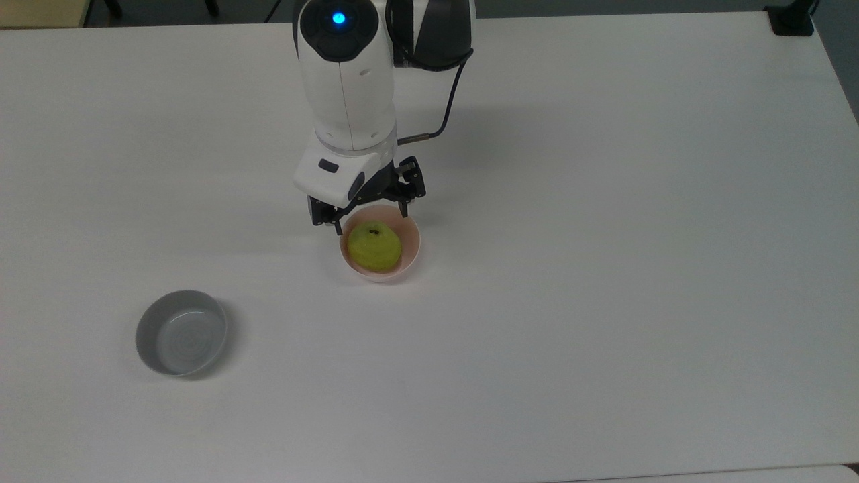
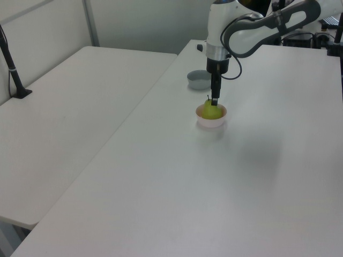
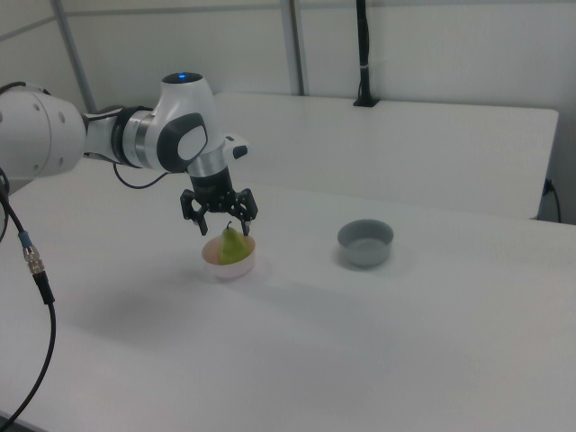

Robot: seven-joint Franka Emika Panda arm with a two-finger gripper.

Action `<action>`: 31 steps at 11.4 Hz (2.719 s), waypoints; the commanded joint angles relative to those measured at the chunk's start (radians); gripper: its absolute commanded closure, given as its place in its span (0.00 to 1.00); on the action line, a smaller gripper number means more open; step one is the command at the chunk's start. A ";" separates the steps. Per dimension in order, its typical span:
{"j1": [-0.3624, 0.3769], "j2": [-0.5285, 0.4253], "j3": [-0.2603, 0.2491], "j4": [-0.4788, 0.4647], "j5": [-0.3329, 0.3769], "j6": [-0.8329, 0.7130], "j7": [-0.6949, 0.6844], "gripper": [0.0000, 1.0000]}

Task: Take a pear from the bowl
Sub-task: 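Lower the open gripper around the pear and close on it, then lift the pear out of the pink bowl and carry it aside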

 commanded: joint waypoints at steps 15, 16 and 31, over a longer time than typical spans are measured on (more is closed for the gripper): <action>0.020 0.034 -0.007 -0.039 -0.032 0.106 0.018 0.95; 0.018 0.019 -0.007 -0.038 -0.032 0.106 0.018 0.96; -0.054 -0.197 -0.016 -0.021 -0.016 -0.095 -0.011 1.00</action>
